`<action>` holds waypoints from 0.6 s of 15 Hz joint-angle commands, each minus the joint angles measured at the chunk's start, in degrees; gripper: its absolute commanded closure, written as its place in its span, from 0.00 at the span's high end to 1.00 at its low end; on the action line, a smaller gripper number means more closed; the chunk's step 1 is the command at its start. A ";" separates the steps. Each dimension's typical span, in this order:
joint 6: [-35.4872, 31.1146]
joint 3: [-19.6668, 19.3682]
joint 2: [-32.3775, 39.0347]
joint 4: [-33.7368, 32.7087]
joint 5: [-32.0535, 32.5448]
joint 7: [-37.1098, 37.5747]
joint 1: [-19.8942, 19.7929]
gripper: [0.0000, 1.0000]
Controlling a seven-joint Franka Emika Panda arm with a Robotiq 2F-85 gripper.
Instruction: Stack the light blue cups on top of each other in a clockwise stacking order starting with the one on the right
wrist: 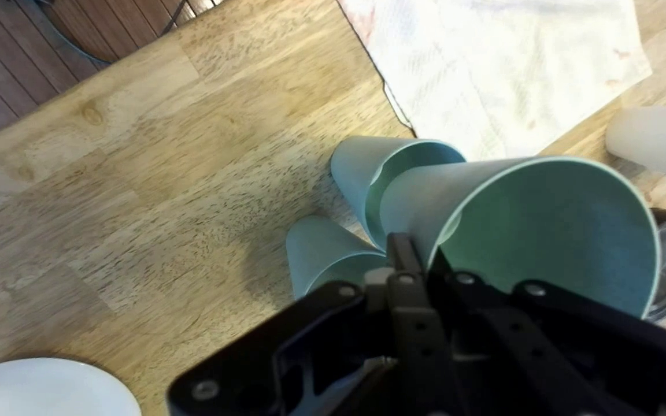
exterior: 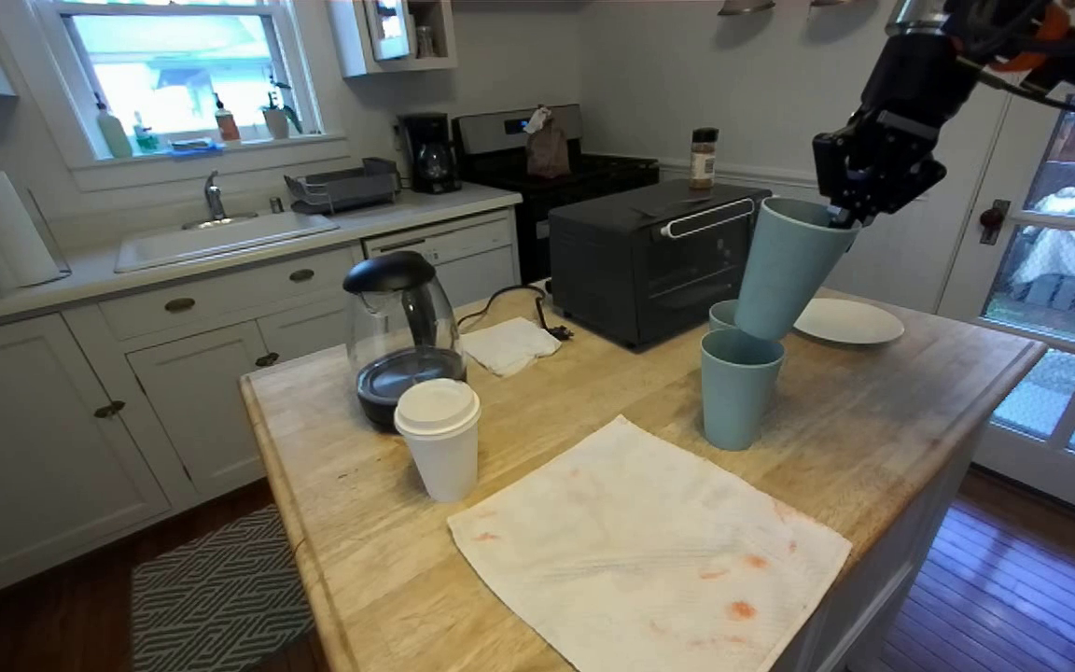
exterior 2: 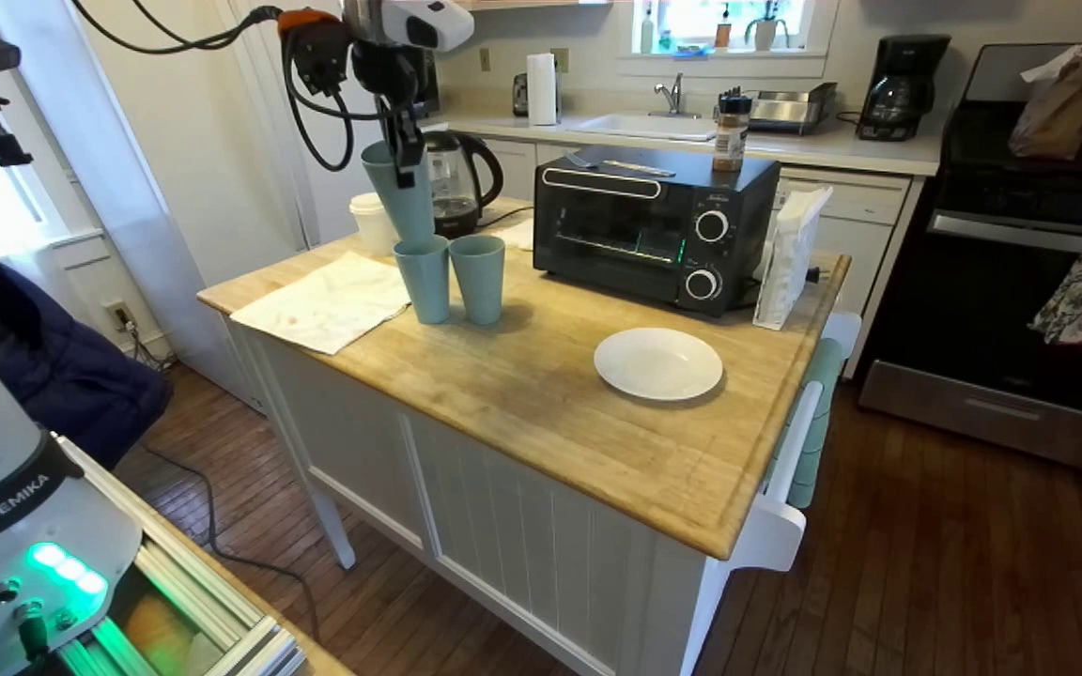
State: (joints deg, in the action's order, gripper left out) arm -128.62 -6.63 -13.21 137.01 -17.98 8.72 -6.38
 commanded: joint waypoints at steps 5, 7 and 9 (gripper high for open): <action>-1.79 1.12 4.67 -2.16 1.14 3.07 0.19 0.01; -2.23 1.32 5.64 -2.39 1.87 4.08 0.12 0.01; -1.94 1.35 6.57 -2.70 1.69 4.56 0.21 0.01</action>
State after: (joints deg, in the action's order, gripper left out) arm -130.80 -5.67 -8.62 136.07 -17.52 10.81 -6.35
